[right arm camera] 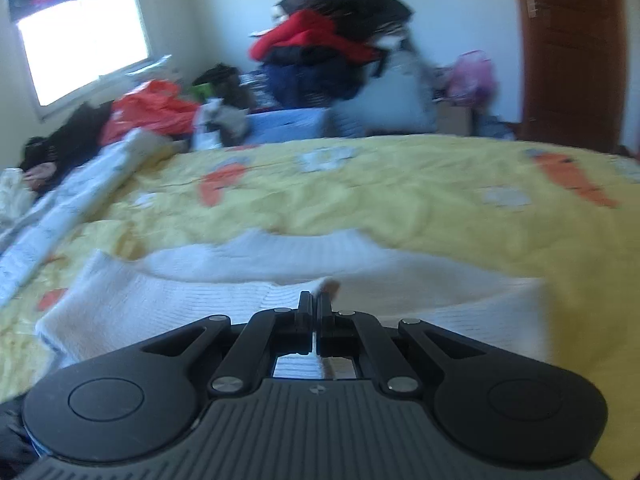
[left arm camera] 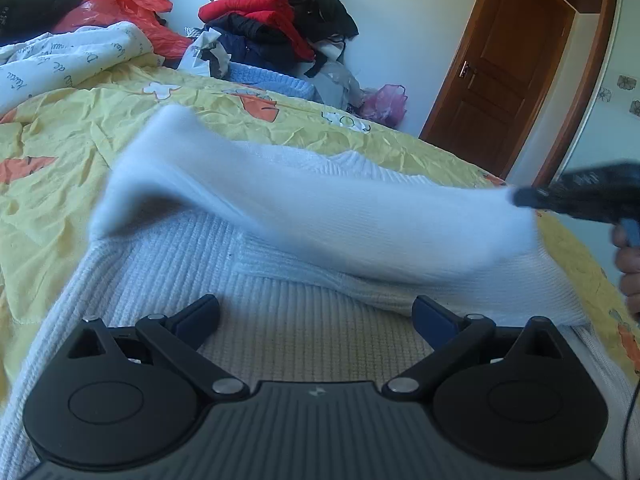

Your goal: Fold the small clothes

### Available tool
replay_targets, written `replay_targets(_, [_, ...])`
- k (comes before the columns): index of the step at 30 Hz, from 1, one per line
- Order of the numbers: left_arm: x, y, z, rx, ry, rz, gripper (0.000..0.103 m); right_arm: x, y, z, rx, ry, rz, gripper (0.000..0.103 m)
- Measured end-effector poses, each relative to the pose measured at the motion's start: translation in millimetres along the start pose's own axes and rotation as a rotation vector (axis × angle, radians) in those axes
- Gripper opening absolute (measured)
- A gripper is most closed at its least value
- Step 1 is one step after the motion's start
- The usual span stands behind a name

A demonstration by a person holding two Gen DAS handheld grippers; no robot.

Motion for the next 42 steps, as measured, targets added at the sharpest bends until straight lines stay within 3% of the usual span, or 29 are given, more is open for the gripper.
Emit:
replay_targets(4, [0,0,0,0.000,0.001,0.000,0.103,64,-19,-13,-0.036,0.077,-0.105,0.002])
replay_targets(6, [1,0,0,-0.002,0.006,0.007,0.103,88,-18,-25,-0.078,0.122,-0.116,0.002])
replay_targets(9, [3,2,1,-0.007,0.016,0.020,0.103,90,-2,-48,-0.123,0.074,-0.199,0.003])
replay_targets(13, [11,-3,7,-0.033,0.094,0.029,0.103,87,2,-60,-0.047,0.065,-0.258,0.009])
replay_targets(14, [15,-10,11,-0.023,0.148,0.029,0.103,88,-3,-58,-0.019,0.073,-0.262,0.020])
replay_targets(15, [18,-18,17,0.003,0.193,0.033,0.103,89,-12,-54,0.026,0.085,-0.264,0.042])
replay_targets(17, [20,-33,34,0.078,0.254,0.029,0.103,90,-26,-42,0.112,0.099,-0.242,0.062])
replay_targets(19, [23,-34,59,0.124,0.302,0.032,0.103,90,-23,-21,0.121,0.097,-0.179,0.062])
replay_targets(21, [29,-16,89,0.118,0.362,0.080,0.103,87,-8,-2,0.080,0.072,-0.108,0.062])
replay_targets(24, [39,41,128,0.025,0.453,0.157,0.103,78,38,25,-0.063,0.009,-0.010,0.059])
replay_targets(27, [50,95,152,-0.059,0.543,0.223,0.103,66,81,48,-0.134,-0.090,-0.052,0.060])
replay_targets(30, [58,132,164,-0.138,0.594,0.195,0.103,59,109,64,-0.171,-0.162,-0.058,0.060])
replay_targets(34, [70,164,161,-0.201,0.668,0.169,0.102,52,144,73,-0.288,-0.199,0.010,0.061])
replay_targets(35, [73,171,158,-0.219,0.683,0.165,0.098,53,150,74,-0.302,-0.203,0.023,0.054])
replay_targets(36, [74,177,157,-0.240,0.689,0.142,0.080,51,151,72,-0.311,-0.205,0.036,0.043])
replay_targets(37, [73,175,158,-0.226,0.666,0.083,0.048,50,150,72,-0.310,-0.218,0.055,0.032])
replay_targets(38, [74,176,160,-0.242,0.659,0.036,0.029,49,149,72,-0.320,-0.225,0.084,0.024])
replay_targets(39, [77,178,160,-0.240,0.667,0.047,0.017,45,147,72,-0.321,-0.244,0.082,0.020])
replay_targets(42, [87,182,152,-0.203,0.761,0.100,0.009,42,140,74,-0.283,-0.269,0.064,0.013])
Point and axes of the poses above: each gripper's, at about its wrist camera, not at the fingertips, and y roughly the way its jaws point, x to its right, z to its top, the point moved 1 cm from there along y, roughly the way its jaws point, and after that the axes turned 9 degrees about -x, right-handed, at the moved point
